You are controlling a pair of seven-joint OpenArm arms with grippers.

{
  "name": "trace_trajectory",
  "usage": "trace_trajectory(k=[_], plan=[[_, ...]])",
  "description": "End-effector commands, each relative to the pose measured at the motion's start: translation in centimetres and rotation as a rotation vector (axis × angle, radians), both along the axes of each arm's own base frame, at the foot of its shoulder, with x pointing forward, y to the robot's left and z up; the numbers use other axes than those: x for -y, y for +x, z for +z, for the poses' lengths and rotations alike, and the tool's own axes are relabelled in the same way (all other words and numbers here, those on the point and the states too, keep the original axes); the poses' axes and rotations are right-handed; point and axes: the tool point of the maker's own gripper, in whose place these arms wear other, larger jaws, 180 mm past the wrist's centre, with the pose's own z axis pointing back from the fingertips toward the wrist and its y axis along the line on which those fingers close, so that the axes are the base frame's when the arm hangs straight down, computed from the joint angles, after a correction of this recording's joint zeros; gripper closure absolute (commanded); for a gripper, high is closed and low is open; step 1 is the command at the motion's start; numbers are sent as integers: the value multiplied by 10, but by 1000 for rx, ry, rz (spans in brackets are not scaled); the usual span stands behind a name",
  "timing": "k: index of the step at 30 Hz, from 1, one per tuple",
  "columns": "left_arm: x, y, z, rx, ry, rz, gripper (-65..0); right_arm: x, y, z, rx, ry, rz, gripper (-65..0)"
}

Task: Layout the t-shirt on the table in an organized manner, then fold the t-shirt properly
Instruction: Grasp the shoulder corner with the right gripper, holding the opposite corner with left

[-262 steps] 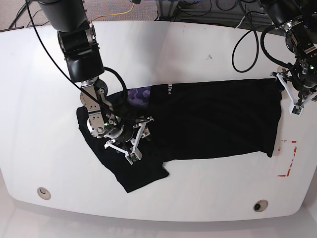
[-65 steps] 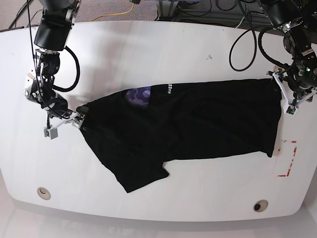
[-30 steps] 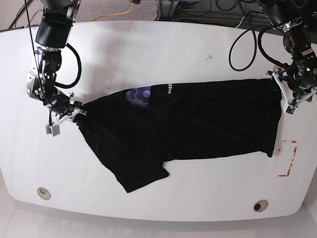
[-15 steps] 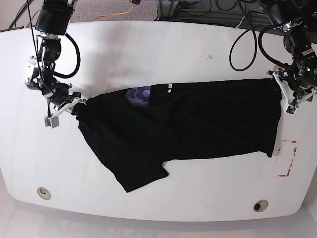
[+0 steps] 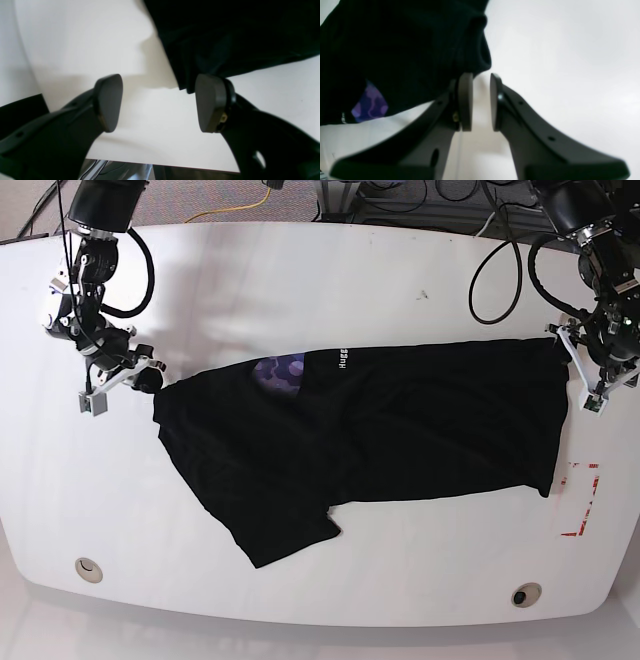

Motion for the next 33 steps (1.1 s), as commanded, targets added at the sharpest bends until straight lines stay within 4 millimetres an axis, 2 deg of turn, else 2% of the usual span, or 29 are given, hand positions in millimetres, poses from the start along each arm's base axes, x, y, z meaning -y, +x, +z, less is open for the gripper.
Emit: trace_trajectory(k=[1, 3, 5, 8, 12, 14, 16, 19, 24, 33], plan=[[-3, 8, 11, 39, 15, -10, -428, 5, 14, 20, 67, -14, 3, -125], [-3, 8, 11, 39, 15, -10, -428, 3, 19, 23, 79, -12, 4, -141], [-4, 8, 12, 40, 16, -9, -428, 3, 29, 30, 101, -9, 2, -201], [-4, 8, 12, 40, 16, -9, -429, 4, 33, 30, 101, -1, -8, -344], [-8, 8, 15, 40, 29, -11, -432, 12, 41, 31, 91, 14, -55, -580], [-8, 8, 15, 40, 29, -11, -432, 15, 43, 29, 85, 24, -71, -637], [-8, 9, 15, 42, 29, -11, -432, 15, 42, 23, 69, 37, -77, -639], [-7, 10, 16, 45, 30, -13, -432, 15, 47, 18, 57, 61, -89, -609], [-7, 10, 16, 45, 30, -13, -432, 10, 44, 1, 17, 110, -107, -568], [-7, 9, 15, 42, 29, -13, -429, -4, 43, -10, 5, 239, -136, -563]])
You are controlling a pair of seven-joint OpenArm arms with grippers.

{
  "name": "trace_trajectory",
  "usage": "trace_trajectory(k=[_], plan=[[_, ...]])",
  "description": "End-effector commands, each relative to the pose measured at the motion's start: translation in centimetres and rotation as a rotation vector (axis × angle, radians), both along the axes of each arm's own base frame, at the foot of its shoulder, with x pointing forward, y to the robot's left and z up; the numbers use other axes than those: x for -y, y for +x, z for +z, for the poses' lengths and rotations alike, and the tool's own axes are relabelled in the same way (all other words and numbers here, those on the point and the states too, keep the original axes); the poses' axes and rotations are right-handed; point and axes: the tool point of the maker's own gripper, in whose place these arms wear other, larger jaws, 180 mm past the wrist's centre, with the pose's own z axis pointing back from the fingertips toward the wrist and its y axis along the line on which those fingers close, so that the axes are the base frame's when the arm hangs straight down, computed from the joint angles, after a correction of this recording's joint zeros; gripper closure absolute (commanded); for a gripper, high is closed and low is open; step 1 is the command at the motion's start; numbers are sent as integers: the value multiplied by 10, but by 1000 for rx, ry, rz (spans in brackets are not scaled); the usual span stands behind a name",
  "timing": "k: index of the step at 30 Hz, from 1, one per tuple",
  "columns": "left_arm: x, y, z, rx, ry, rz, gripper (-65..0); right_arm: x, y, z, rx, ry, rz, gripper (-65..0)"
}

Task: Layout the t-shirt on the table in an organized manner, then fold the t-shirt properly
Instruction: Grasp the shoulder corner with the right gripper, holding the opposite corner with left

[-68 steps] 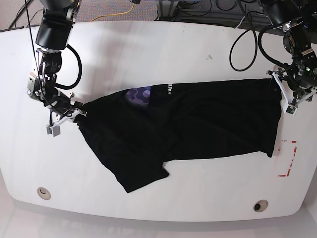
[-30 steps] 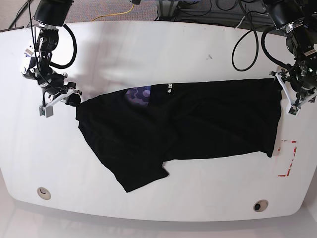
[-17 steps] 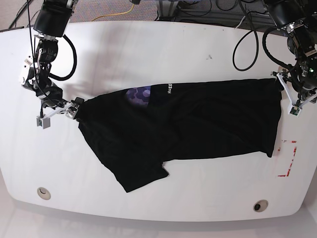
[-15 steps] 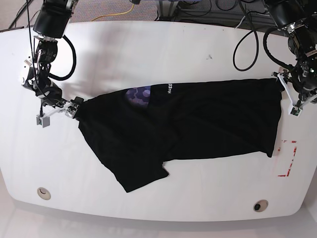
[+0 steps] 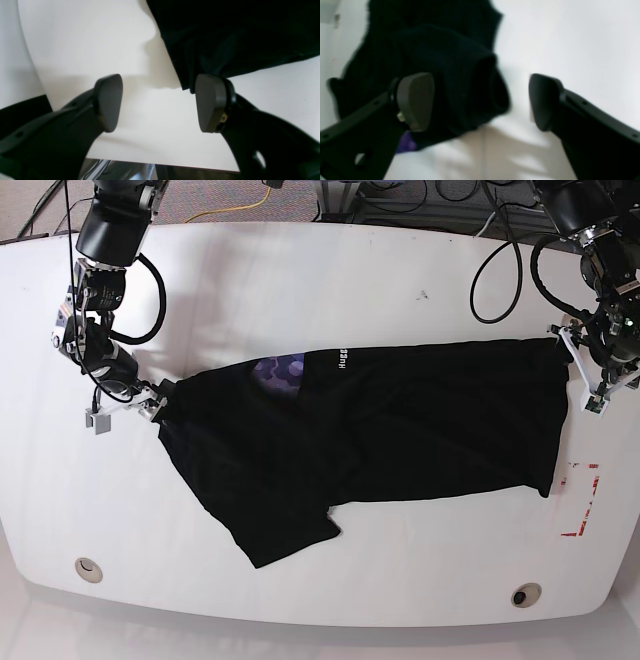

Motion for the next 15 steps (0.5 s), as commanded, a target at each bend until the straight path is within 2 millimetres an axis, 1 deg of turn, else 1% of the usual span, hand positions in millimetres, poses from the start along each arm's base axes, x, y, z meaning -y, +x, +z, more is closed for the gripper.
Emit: trace_trajectory(k=[1, 3, 4, 6, 9, 10, 13, 15], plan=[[-4, 8, 13, 42, 18, -9, -429, 3, 4, 5, 10, 3, -1, -561], [-4, 8, 13, 41, 19, -8, -429, 0, 6, 5, 18, 14, -6, -552], [-4, 8, 13, 41, 19, -8, -429, -1, 6, 5, 19, 15, -6, -531], [-5, 8, 13, 41, 21, -8, -429, -1, 6, 5, 20, 16, -7, -453], [-5, 8, 13, 42, 21, -5, -428, -1, 6, 5, 20, 16, -7, -289], [-6, 8, 14, 42, 24, -5, -428, -1, 7, 5, 22, 16, -7, -214], [-14, 7, 19, 39, 48, -8, -429, -2, 7, 5, 21, 16, -6, -59], [-17, 7, 20, 39, 54, -8, -432, -2, 7, 5, 21, 16, -4, -32]])
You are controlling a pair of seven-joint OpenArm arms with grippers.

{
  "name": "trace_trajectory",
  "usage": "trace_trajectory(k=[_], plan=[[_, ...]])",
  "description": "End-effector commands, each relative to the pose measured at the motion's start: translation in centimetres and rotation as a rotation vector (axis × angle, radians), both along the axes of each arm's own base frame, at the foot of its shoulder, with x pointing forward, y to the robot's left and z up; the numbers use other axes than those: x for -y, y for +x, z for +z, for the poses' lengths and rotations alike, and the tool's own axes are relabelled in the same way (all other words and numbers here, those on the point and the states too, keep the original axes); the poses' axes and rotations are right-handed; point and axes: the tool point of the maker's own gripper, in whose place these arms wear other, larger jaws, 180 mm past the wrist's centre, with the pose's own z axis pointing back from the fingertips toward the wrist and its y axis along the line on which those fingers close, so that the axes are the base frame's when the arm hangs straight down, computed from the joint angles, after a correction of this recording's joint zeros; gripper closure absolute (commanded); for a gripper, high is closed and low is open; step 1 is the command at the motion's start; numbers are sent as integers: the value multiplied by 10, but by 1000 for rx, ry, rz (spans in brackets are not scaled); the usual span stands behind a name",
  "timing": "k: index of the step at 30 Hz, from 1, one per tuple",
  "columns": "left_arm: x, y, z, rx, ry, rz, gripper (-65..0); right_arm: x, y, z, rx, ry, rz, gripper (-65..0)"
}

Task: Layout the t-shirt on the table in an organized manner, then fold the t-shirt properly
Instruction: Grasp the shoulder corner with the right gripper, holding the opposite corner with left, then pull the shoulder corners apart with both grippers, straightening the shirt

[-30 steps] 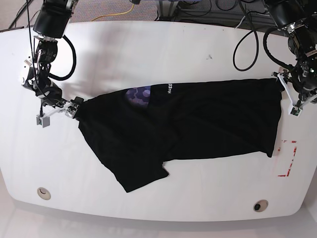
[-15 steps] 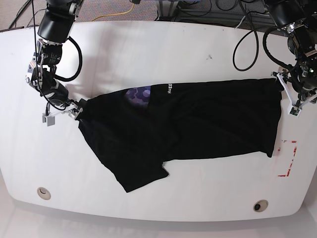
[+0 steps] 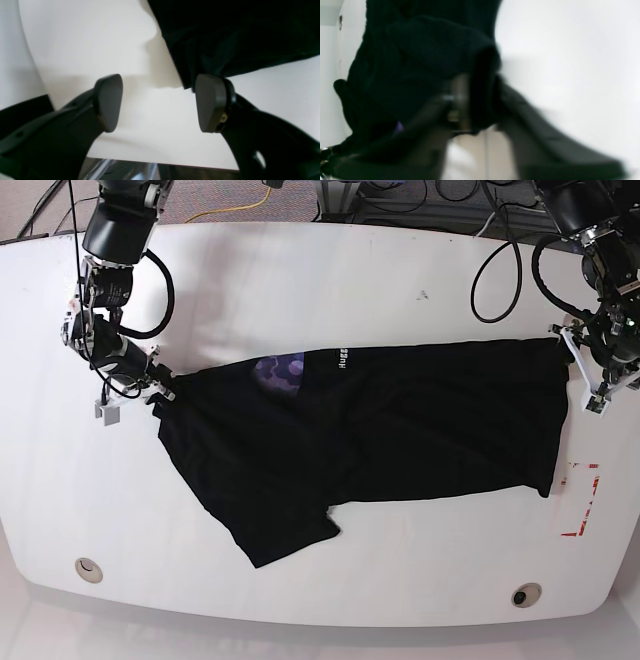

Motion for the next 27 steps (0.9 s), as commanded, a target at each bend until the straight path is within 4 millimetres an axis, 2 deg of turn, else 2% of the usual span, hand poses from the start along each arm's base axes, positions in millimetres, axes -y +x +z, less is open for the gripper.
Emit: trace_trajectory(k=[1, 5, 9, 14, 22, 27], plan=[[-12, 7, 17, 39, 42, -3, -432, 9, 14, 18, 61, -14, -8, -35], [-19, 6, 22, 44, 58, 5, -433, 9, 14, 18, 60, -20, -6, -36], [-39, -1, 31, 71, 64, 74, -439, 9, 14, 18, 59, -20, -5, -14], [-50, -8, 33, 84, 60, 122, -512, 9, 13, 17, 58, -20, -5, -3], [-37, -12, 20, 69, 17, 117, -522, 8, 13, 17, 57, -20, -3, -3], [-15, -3, 15, 101, -74, 79, -522, 7, 13, 17, 57, -17, -3, -3]])
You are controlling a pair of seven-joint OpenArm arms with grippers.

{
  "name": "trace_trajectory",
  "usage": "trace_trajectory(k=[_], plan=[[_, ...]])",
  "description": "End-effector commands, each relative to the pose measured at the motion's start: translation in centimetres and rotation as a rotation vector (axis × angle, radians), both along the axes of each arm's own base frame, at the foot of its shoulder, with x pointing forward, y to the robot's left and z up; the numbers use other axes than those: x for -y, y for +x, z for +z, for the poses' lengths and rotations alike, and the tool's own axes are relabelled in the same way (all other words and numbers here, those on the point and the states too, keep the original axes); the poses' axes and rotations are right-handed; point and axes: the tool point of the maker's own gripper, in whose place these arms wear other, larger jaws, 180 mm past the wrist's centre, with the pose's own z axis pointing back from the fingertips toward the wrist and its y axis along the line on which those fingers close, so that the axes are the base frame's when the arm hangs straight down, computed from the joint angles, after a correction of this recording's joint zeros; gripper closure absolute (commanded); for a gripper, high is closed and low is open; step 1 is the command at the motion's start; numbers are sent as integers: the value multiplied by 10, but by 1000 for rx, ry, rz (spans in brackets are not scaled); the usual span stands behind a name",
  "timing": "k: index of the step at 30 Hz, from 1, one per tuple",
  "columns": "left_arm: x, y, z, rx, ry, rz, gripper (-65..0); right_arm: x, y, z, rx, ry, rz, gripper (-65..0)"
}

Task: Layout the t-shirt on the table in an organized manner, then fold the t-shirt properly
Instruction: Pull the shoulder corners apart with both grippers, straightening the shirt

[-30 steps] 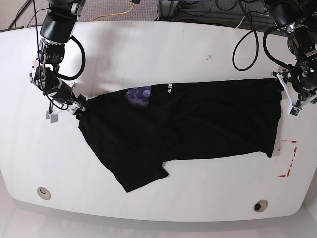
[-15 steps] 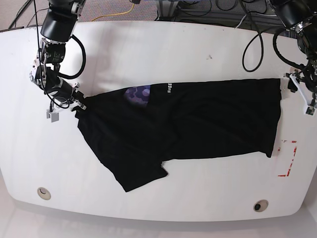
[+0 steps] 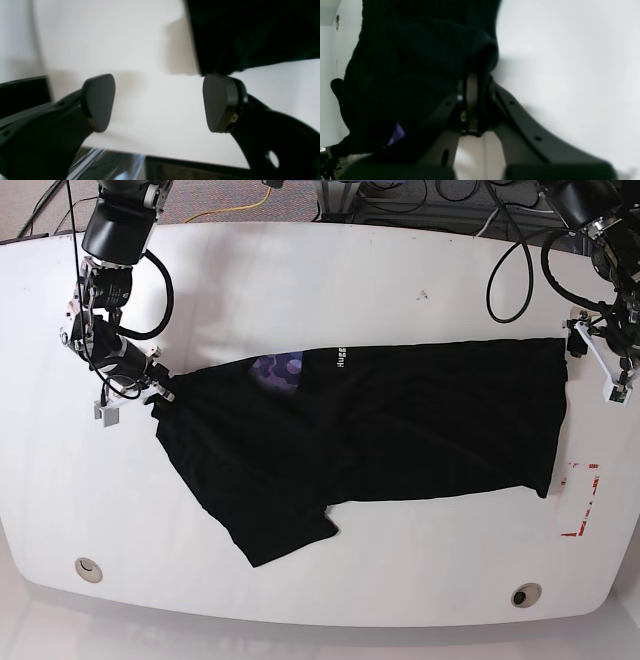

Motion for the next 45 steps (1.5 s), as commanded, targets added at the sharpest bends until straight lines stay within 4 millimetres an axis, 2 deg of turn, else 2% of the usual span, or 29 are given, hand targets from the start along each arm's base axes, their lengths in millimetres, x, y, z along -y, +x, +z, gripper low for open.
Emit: trace_trajectory(k=[1, 6, 15, 21, 25, 33, 36, 42, 45], plan=[[4, 13, 13, 61, -15, -33, -522, 7, 12, 16, 56, -12, -6, -3], [19, 14, -1, 51, -91, -42, -522, 7, 12, 16, 56, -12, -6, -3], [22, 14, -36, -18, -197, 6, -522, 7, 12, 16, 56, -12, -6, -6], [25, 18, -46, 16, -240, 7, -521, 7, 12, 16, 57, -11, -5, -6], [39, 20, -61, -6, -275, -26, -519, 7, 11, 16, 55, -11, -5, -6], [46, 12, -87, -87, -316, -36, -510, 6, 11, 16, 55, -8, -6, -6], [46, 13, -87, -81, -317, -37, -436, 6, 11, 16, 56, -7, -6, -6], [46, 12, -87, -80, -317, -36, -183, 6, 11, 16, 56, -7, -6, -6], [45, 10, -88, -86, -315, -35, -81, 8, 11, 17, 56, -10, -7, -5]])
